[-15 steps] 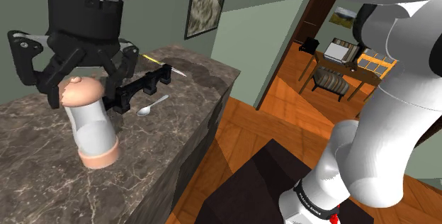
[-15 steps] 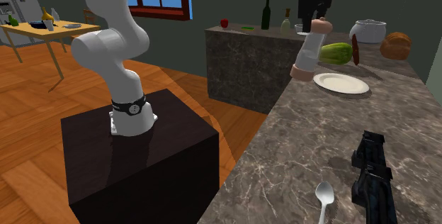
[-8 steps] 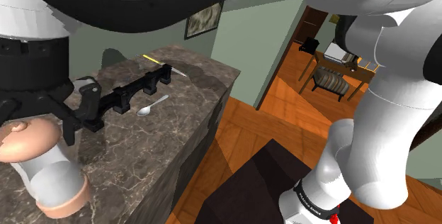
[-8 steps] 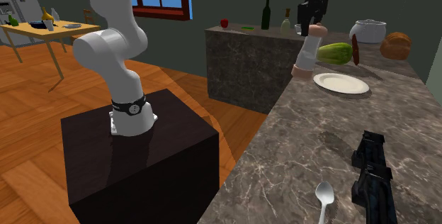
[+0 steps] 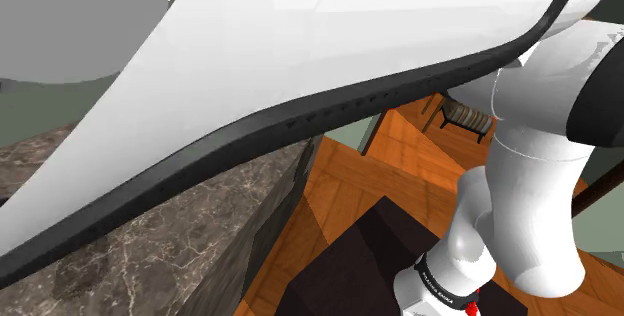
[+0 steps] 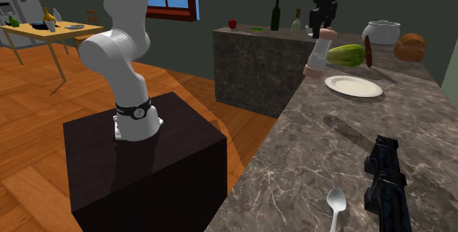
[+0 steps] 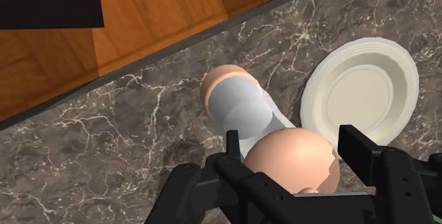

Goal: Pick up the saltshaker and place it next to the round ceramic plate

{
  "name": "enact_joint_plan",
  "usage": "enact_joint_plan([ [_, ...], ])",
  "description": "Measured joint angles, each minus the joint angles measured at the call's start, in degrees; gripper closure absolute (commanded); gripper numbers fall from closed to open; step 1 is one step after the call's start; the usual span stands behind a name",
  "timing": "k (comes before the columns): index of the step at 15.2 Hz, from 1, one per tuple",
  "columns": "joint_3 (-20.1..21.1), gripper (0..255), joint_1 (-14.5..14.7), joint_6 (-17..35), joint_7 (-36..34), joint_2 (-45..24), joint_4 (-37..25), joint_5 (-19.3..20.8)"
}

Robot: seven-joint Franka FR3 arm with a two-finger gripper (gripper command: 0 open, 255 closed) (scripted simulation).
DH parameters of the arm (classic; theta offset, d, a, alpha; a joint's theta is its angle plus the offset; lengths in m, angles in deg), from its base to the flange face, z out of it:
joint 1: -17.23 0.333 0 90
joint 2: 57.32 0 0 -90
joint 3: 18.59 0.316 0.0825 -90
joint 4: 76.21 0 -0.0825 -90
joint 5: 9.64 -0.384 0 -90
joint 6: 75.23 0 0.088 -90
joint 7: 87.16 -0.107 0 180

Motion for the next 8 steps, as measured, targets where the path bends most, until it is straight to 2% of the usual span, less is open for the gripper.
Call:
enact_joint_plan([
  [4,-0.4,255,5.9,-1.6,-4.3,-6.4,-7.7,3.3],
  [7,-1.4,255,11.2,-4.5,-6.6,-13.5,-17.7,5.9],
  [8,-1.4,255,11.6,-4.1,-7.1,-13.7,-17.5,6.1],
])
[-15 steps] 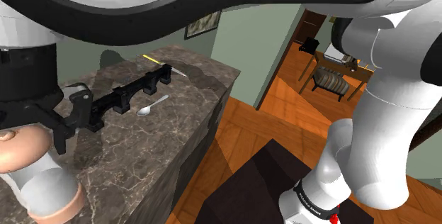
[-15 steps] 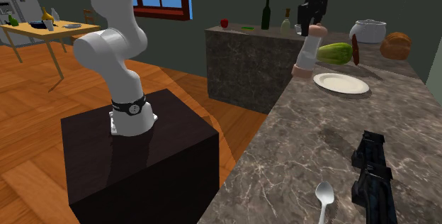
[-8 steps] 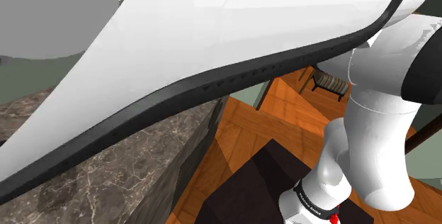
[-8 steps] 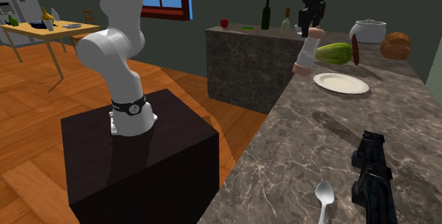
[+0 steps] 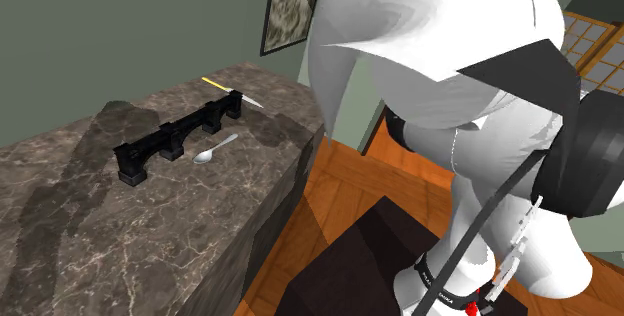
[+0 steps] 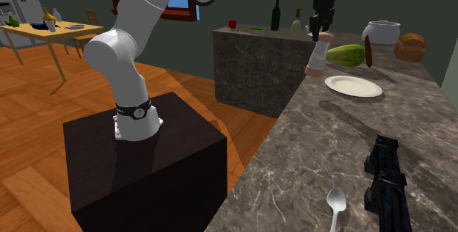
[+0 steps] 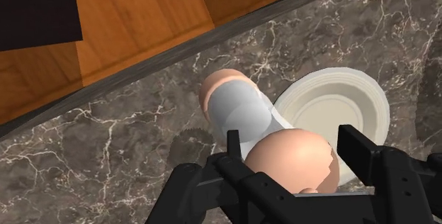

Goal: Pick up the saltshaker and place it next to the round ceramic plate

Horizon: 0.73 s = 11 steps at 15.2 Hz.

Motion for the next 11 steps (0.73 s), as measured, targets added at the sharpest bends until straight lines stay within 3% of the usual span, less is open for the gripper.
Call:
enact_joint_plan([
  [11,-0.3,255,-0.9,7.9,-1.1,-0.6,7.6,0.6],
])
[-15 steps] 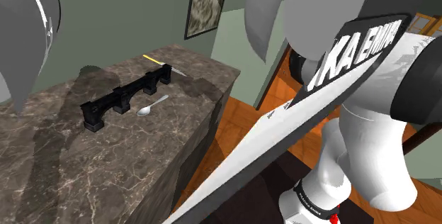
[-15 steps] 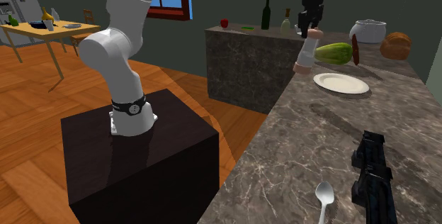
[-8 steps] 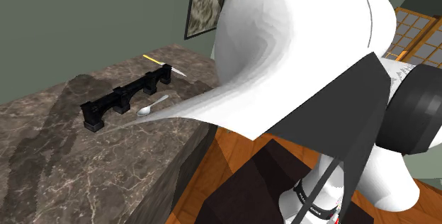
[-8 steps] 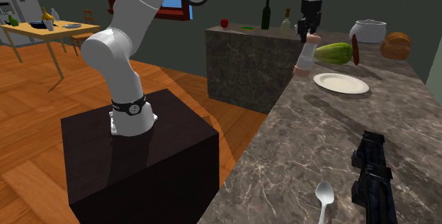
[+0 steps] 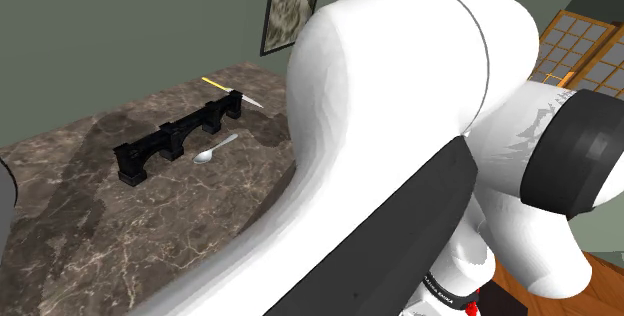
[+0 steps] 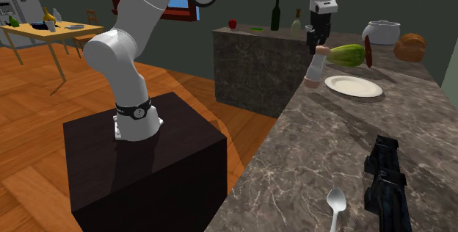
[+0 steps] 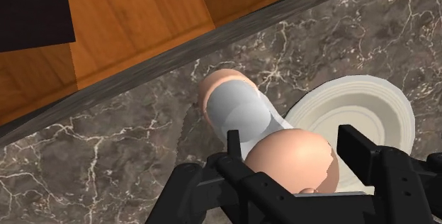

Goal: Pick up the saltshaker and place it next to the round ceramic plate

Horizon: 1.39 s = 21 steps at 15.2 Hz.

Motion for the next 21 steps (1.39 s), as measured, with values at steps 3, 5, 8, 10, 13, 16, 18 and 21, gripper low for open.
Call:
enact_joint_plan([
  [3,-0.1,255,-0.1,1.7,-0.2,-0.4,1.4,0.2],
  [5,-0.2,255,-0.2,2.0,-0.2,-0.4,1.7,0.2],
  [8,-0.2,255,-0.2,2.1,-0.2,-0.4,1.8,0.3],
  [10,-0.2,0,-0.2,2.2,-0.2,-0.4,1.8,0.3],
  [13,-0.2,0,-0.2,2.2,-0.2,-0.4,1.8,0.3],
  [16,-0.1,0,-0.3,1.6,-0.2,0.0,1.7,0.1],
  [18,0.3,0,-0.6,-0.1,0.1,1.4,1.2,-0.4],
  [21,0.6,0,-0.5,-2.7,0.4,2.3,-0.6,-0.8],
])
